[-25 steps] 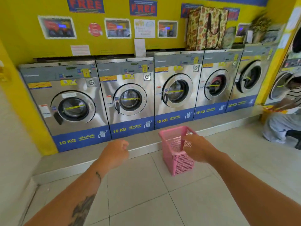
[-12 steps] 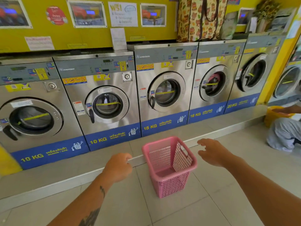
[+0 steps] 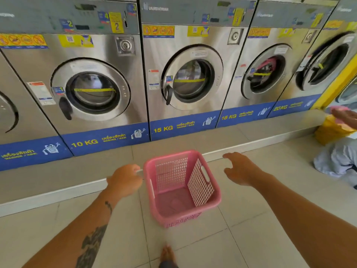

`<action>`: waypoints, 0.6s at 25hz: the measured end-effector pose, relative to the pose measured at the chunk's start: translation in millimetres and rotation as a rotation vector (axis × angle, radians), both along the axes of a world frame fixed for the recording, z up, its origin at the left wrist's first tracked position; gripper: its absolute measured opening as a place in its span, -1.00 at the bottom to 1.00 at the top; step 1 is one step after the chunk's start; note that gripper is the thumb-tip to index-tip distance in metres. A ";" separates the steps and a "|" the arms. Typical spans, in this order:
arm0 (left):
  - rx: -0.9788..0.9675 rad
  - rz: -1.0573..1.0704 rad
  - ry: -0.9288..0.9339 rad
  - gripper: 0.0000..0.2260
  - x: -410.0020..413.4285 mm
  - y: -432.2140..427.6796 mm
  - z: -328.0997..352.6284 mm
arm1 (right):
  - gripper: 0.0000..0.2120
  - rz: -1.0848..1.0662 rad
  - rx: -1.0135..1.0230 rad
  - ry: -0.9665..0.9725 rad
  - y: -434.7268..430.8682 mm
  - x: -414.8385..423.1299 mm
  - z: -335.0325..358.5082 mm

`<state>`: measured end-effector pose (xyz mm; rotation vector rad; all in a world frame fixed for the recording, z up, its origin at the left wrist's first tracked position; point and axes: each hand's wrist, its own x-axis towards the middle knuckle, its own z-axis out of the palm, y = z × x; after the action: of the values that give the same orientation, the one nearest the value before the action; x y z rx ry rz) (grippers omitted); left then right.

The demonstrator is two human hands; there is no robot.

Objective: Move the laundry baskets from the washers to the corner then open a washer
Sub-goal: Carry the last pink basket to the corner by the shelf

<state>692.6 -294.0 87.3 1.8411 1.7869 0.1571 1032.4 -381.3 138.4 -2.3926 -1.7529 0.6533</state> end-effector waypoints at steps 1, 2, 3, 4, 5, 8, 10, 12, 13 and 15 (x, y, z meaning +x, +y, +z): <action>-0.027 0.001 0.041 -0.54 13.1 17.3 -13.9 | -0.41 0.004 -0.038 -0.008 17.9 9.5 -12.4; -0.049 0.000 0.073 -0.52 27.9 34.4 -29.6 | -0.38 0.009 -0.073 -0.024 35.9 20.9 -25.6; -0.045 -0.014 0.102 -0.51 41.2 50.1 -43.1 | -0.37 0.004 -0.093 -0.034 53.2 32.0 -37.7; -0.035 -0.046 0.137 -0.50 52.7 68.1 -62.1 | -0.36 -0.011 -0.117 -0.039 72.3 44.3 -52.4; -0.017 -0.091 0.184 -0.47 61.4 81.6 -78.6 | -0.35 -0.021 -0.141 -0.048 87.2 52.7 -65.1; -0.024 -0.207 0.286 -0.35 78.9 122.4 -138.7 | -0.31 -0.026 -0.217 -0.044 138.1 70.5 -121.0; -0.027 -0.186 0.299 -0.31 86.3 142.7 -189.9 | -0.32 -0.001 -0.237 -0.034 177.2 77.7 -176.6; 0.007 -0.101 0.305 -0.28 86.7 153.8 -248.1 | -0.36 0.035 -0.237 -0.017 206.7 84.4 -242.0; 0.007 -0.062 0.310 -0.24 86.5 156.4 -277.0 | -0.39 0.045 -0.231 -0.014 218.1 88.2 -273.3; -0.049 -0.025 0.335 -0.11 87.1 151.6 -333.6 | -0.37 0.068 -0.217 -0.012 236.7 93.8 -335.3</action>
<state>779.7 -142.4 -246.3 1.9423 1.9660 -0.2158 1126.2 -144.5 -196.8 -2.4860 -1.8636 0.8828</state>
